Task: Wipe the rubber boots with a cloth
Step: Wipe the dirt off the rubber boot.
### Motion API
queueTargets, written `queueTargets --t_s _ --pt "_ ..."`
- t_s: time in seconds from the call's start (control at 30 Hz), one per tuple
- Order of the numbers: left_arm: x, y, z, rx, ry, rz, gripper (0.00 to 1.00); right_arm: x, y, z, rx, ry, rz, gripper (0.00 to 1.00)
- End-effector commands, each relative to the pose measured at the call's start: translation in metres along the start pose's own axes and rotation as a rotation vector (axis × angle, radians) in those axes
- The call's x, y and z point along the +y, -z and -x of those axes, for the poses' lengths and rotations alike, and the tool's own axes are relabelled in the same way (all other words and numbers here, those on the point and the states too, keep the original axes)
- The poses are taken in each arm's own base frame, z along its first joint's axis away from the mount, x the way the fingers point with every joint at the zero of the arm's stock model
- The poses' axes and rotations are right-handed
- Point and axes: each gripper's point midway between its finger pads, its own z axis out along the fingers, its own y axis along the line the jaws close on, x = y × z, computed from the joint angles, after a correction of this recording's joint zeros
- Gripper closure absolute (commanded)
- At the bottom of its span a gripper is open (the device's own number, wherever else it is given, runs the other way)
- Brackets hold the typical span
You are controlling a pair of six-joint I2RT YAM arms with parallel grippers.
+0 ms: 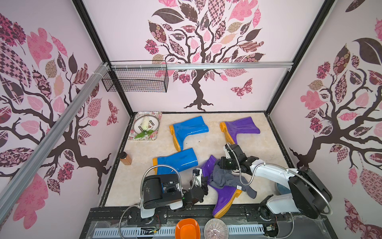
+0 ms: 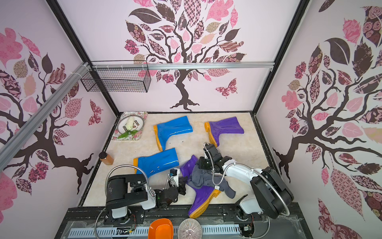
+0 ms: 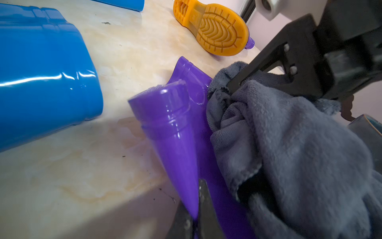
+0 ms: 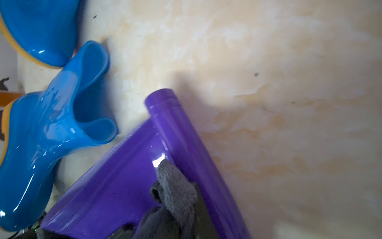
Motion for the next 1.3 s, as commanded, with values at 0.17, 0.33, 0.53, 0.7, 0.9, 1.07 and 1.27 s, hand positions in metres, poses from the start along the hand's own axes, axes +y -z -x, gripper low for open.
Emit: queueTargets --t_s 0.17,0.33,0.53,0.7,0.9,1.07,1.27 --pt "0.006 0.002 0.004 -0.020 -0.024 0.030 1.00 0.107 -0.009 -0.016 0.116 0.163 0.309 1.00" --pt "0.009 -0.001 0.010 -0.040 -0.039 0.085 1.00 0.031 -0.017 0.021 0.076 0.037 0.114 1.00" --pt "0.011 -0.015 0.042 -0.104 -0.014 0.143 1.00 -0.013 0.039 0.087 -0.182 -0.104 0.004 1.00" --pt "0.014 -0.028 0.060 -0.129 -0.044 0.179 1.00 0.002 0.027 0.108 -0.193 -0.112 0.062 1.00" --pt "0.017 -0.040 0.075 -0.167 -0.049 0.204 1.00 0.025 0.007 0.135 -0.164 -0.073 0.146 1.00" --pt "0.021 -0.040 0.078 -0.182 -0.042 0.223 1.00 0.000 -0.016 0.110 -0.027 -0.153 0.042 1.00" --pt "0.035 -0.032 0.076 -0.194 -0.017 0.257 1.00 -0.059 0.016 0.049 -0.068 -0.260 -0.164 1.00"
